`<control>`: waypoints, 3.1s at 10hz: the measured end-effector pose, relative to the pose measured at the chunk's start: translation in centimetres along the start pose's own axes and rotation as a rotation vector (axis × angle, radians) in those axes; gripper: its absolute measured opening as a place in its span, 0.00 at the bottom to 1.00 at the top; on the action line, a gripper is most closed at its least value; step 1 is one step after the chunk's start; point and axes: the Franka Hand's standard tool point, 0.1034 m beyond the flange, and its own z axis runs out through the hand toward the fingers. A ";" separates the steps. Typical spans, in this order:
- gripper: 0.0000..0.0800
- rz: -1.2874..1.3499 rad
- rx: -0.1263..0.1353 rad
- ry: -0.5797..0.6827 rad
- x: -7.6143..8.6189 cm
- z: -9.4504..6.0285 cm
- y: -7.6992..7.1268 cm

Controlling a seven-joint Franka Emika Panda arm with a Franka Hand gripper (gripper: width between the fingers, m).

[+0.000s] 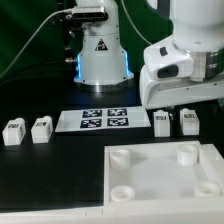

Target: Assemble one leg

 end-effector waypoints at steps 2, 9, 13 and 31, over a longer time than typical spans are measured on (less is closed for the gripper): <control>0.81 0.015 0.004 -0.222 -0.4 0.1 0.1; 0.81 0.089 0.001 -0.415 -0.5 2.2 -0.3; 0.81 0.091 -0.012 -0.427 -1.7 4.3 -0.5; 0.37 0.032 -0.008 -0.363 0.4 -0.2 1.0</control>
Offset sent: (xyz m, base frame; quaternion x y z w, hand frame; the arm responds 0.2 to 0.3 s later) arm 0.0000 0.0000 0.0000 0.0000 -0.2667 0.0000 0.9638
